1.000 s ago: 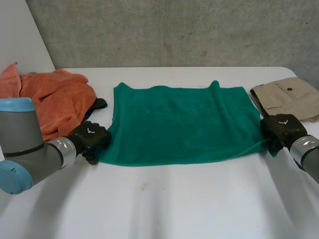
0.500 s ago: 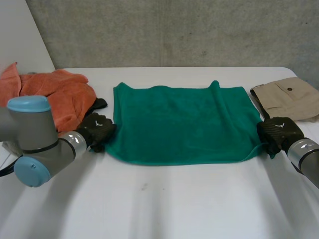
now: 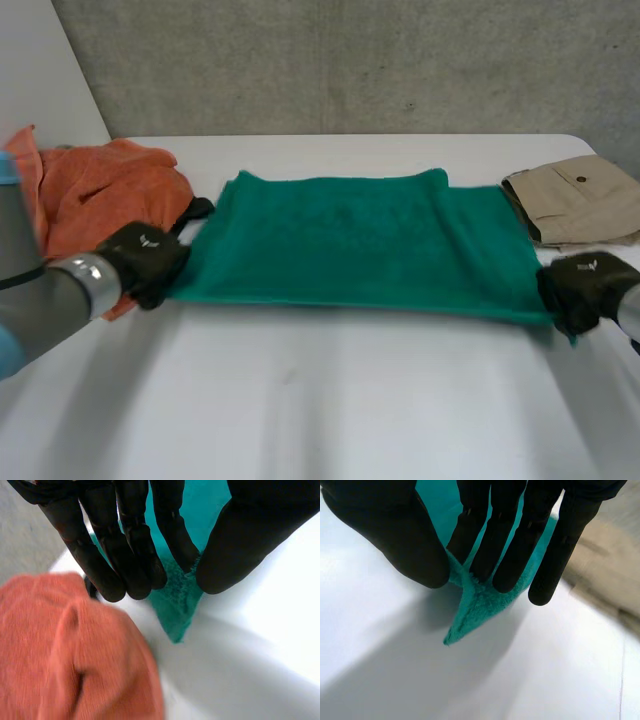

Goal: Fold the laundry.

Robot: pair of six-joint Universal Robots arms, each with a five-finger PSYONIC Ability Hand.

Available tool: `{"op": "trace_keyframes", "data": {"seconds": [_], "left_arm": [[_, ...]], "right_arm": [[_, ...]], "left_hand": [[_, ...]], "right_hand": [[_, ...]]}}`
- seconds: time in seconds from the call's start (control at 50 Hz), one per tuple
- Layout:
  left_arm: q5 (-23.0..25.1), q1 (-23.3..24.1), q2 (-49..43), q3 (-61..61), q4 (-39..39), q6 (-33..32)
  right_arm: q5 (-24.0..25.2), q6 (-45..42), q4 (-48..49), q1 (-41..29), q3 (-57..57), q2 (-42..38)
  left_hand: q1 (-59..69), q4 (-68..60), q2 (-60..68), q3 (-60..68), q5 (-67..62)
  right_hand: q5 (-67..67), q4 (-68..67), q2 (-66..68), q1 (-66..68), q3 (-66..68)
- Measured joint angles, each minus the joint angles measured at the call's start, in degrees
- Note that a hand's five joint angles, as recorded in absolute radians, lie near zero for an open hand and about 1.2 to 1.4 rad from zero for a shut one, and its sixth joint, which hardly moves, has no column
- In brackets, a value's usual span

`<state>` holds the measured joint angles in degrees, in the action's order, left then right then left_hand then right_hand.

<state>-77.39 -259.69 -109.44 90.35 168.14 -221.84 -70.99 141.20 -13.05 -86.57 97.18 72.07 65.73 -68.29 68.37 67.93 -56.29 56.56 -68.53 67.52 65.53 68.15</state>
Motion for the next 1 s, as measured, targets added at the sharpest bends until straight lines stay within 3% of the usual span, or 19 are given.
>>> {"op": "trace_keyframes", "data": {"seconds": [0.14,0.26,0.36,0.6,0.82,0.86,0.88,0.9,0.92,0.96,1.0], "left_arm": [[-3.85,0.59,5.92,5.64,-12.53,-2.69],[-5.56,1.73,2.15,3.86,-16.08,-4.73],[-6.10,3.38,-3.13,-3.69,-13.41,-3.13],[-8.23,8.30,-21.83,-36.54,-3.19,10.05],[-15.77,10.88,-40.61,-63.57,-2.84,9.95],[-16.27,11.37,-42.99,-67.00,-2.66,9.45],[-16.38,11.53,-43.76,-68.13,-2.45,9.30],[-16.44,11.62,-44.14,-68.69,-2.32,9.22],[-16.60,11.85,-45.08,-70.13,-1.76,9.05],[-17.13,12.22,-45.80,-71.44,-0.59,9.03],[-18.00,12.50,-45.69,-71.69,0.53,9.29]], "right_arm": [[-1.19,-18.16,-19.72,1.95,-0.18,1.63],[-3.08,-23.16,-21.76,1.17,-1.99,-0.96],[-3.83,-21.48,-15.36,-0.83,-5.84,-4.86],[-3.79,-11.17,11.68,-6.18,-22.03,-17.04],[-3.82,-8.64,30.99,-8.96,-34.82,-30.89],[-3.84,-8.70,33.19,-9.45,-37.99,-34.17],[-3.95,-8.73,33.58,-9.60,-39.00,-35.16],[-4.13,-8.77,33.91,-9.75,-40.02,-36.14],[-4.73,-8.82,34.27,-10.04,-42.16,-38.10],[-6.37,-8.78,34.00,-10.37,-45.09,-40.48],[-8.20,-8.39,33.10,-10.50,-46.95,-41.61]], "left_hand": [[0.00,0.00,0.00,0.00,0.00],[0.00,-0.01,0.00,0.00,0.00],[0.00,-0.01,0.00,0.05,0.00],[0.00,-0.03,0.04,0.07,0.00],[0.00,-0.04,0.04,0.07,0.00],[-0.68,0.73,-0.72,-0.66,0.54],[-4.31,4.87,-4.87,-4.68,3.79],[-4.31,4.87,-4.87,-4.68,3.79],[-24.20,23.64,-23.68,-23.20,22.28],[-51.69,48.74,-49.36,-48.62,46.51],[-54.97,55.09,-54.78,-54.22,52.28]], "right_hand": [[0.00,0.00,0.00,0.00,0.03],[0.00,0.00,0.00,0.00,0.03],[0.00,0.00,0.00,0.00,0.03],[0.00,0.00,0.00,0.00,0.03],[-0.34,0.33,-0.32,-0.57,-0.33],[-17.07,17.90,-19.12,-17.32,-19.01],[-27.64,27.97,-28.53,-26.60,-28.04],[-29.98,30.20,-31.98,-30.07,-31.39],[-44.28,45.19,-46.13,-44.15,-45.35],[-53.23,54.90,-54.81,-52.63,-54.99],[-53.75,56.16,-55.66,-52.97,-56.22]]}}
